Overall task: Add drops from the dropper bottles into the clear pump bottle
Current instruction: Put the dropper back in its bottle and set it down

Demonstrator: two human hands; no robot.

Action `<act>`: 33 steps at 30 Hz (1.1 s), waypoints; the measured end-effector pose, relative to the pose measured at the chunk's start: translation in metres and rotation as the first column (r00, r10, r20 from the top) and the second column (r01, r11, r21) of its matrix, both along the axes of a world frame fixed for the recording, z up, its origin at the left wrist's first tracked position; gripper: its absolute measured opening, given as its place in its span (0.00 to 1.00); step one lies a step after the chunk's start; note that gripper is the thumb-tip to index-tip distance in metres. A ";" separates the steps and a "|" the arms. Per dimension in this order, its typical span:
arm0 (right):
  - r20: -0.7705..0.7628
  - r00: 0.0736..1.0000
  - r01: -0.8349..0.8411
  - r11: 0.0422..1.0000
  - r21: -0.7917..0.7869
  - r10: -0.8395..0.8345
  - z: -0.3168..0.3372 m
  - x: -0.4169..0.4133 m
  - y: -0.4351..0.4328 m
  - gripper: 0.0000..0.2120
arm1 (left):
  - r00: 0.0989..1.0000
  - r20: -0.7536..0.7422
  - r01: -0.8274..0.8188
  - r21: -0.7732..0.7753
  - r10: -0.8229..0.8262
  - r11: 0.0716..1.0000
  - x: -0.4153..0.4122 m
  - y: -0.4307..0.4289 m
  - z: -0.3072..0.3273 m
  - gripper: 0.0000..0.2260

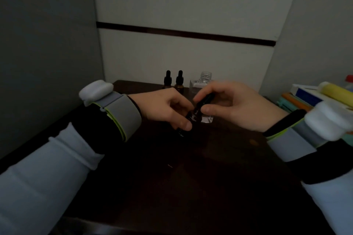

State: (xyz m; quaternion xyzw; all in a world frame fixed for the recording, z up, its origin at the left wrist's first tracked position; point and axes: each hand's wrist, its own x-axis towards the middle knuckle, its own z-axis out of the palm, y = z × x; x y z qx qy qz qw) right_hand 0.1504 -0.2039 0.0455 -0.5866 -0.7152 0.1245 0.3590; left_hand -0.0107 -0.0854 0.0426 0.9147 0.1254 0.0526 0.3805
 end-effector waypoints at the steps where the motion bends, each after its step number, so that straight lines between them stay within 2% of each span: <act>1: 0.058 0.998 0.034 0.999 -0.002 -0.034 0.000 -0.002 0.000 0.06 | 1.000 -0.017 0.009 -0.004 -0.009 1.000 -0.001 0.000 0.000 0.06; 2: 0.118 0.990 0.081 0.997 -0.016 -0.078 0.000 -0.005 0.000 0.04 | 0.999 -0.030 0.016 -0.003 -0.017 1.000 -0.001 0.000 0.000 0.07; 4: 0.239 0.954 0.193 0.981 -0.016 -0.183 0.000 -0.012 -0.001 0.11 | 0.999 -0.044 0.025 0.007 -0.025 1.000 -0.001 -0.001 0.000 0.06; 7: 0.394 0.875 0.259 0.960 0.109 -0.281 -0.002 -0.016 0.000 0.18 | 0.998 -0.053 0.030 0.004 -0.030 1.000 0.000 -0.001 0.001 0.07; 9: 0.342 0.910 0.214 0.972 0.096 -0.234 -0.002 -0.014 0.001 0.13 | 0.998 -0.058 0.037 0.012 -0.036 0.999 0.000 0.000 0.002 0.09; 11: 0.279 0.951 0.130 0.991 0.017 -0.129 -0.004 -0.009 0.002 0.05 | 0.997 -0.063 0.036 0.011 -0.035 0.999 -0.001 0.002 0.002 0.08; 13: 0.192 0.980 0.072 0.995 -0.073 -0.057 -0.004 -0.004 0.003 0.07 | 0.997 -0.068 0.023 -0.001 -0.023 1.000 -0.002 0.004 0.001 0.08; 16: 0.163 0.982 0.116 0.984 -0.137 -0.093 -0.002 -0.006 0.001 0.05 | 0.997 -0.081 0.021 0.009 -0.020 1.000 -0.001 0.004 0.000 0.09; 17: 0.192 0.973 0.159 0.978 -0.138 -0.131 -0.002 -0.008 0.000 0.08 | 0.996 -0.083 0.029 0.017 -0.028 0.999 0.000 0.003 -0.001 0.09; 20: 0.334 0.918 0.268 0.955 -0.126 -0.213 -0.003 -0.013 -0.001 0.26 | 0.996 -0.081 0.050 0.008 -0.049 0.999 0.000 0.002 -0.001 0.09; 22: 0.305 0.930 0.264 0.952 -0.156 -0.207 -0.001 -0.012 -0.001 0.31 | 0.996 -0.071 0.046 0.001 -0.045 0.999 0.000 0.002 -0.001 0.09; 24: 0.173 0.966 0.224 0.953 -0.205 -0.190 0.002 -0.008 -0.003 0.29 | 0.998 -0.052 0.034 0.009 -0.033 0.999 -0.001 0.003 -0.001 0.09; 27: 0.121 0.980 0.178 0.961 -0.209 -0.155 0.002 -0.005 -0.006 0.12 | 0.998 -0.054 0.032 0.027 -0.030 0.999 -0.001 0.003 -0.001 0.09; 29: 0.186 0.966 0.214 0.956 -0.198 -0.178 0.003 -0.007 -0.005 0.19 | 0.998 -0.056 0.035 0.034 -0.033 0.999 -0.001 0.003 -0.001 0.09; 31: 0.169 0.966 0.228 0.949 -0.215 -0.194 0.004 -0.007 -0.006 0.24 | 0.998 -0.048 0.029 0.031 -0.028 0.999 0.000 0.003 -0.001 0.09; 33: 0.114 0.978 0.196 0.956 -0.218 -0.174 0.003 -0.008 -0.006 0.20 | 0.999 -0.046 0.028 0.029 -0.027 0.999 -0.001 0.004 -0.001 0.09</act>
